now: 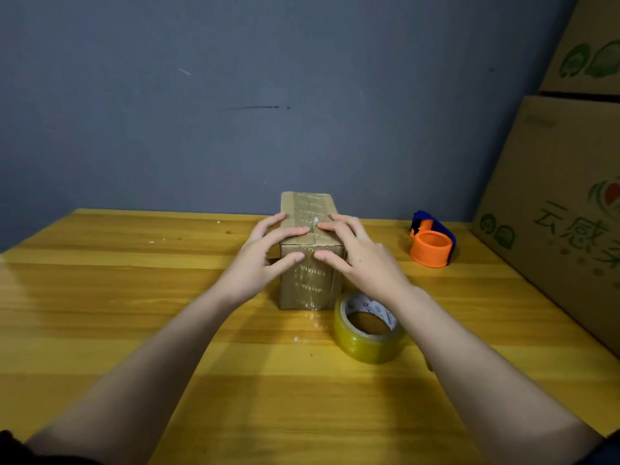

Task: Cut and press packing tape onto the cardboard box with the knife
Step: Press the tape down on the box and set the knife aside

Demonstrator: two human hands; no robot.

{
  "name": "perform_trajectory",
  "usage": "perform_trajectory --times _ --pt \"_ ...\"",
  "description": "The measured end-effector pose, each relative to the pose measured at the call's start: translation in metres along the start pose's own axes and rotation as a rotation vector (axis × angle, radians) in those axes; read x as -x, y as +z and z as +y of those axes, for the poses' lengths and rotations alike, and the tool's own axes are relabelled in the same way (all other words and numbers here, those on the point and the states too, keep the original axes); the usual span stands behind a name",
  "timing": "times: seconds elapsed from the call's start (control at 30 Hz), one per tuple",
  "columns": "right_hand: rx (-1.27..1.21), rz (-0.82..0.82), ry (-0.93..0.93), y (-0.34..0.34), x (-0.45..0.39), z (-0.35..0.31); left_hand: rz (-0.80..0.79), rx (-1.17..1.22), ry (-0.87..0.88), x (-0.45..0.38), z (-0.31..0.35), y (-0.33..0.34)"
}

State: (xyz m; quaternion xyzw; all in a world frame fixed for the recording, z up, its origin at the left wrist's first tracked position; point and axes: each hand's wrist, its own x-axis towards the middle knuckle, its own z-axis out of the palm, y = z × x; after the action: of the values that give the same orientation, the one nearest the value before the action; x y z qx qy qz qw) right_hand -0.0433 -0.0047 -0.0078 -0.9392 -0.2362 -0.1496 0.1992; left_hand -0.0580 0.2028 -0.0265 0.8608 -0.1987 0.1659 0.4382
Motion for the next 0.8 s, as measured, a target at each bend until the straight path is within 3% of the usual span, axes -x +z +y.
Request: perform_trajectory --times 0.47,0.8 --pt "0.239 -0.005 0.002 -0.001 0.004 -0.008 -0.041 -0.212 0.027 0.005 0.001 0.006" --pt "0.051 0.084 0.066 0.004 0.002 -0.015 0.105 -0.185 -0.068 0.003 0.016 0.016"
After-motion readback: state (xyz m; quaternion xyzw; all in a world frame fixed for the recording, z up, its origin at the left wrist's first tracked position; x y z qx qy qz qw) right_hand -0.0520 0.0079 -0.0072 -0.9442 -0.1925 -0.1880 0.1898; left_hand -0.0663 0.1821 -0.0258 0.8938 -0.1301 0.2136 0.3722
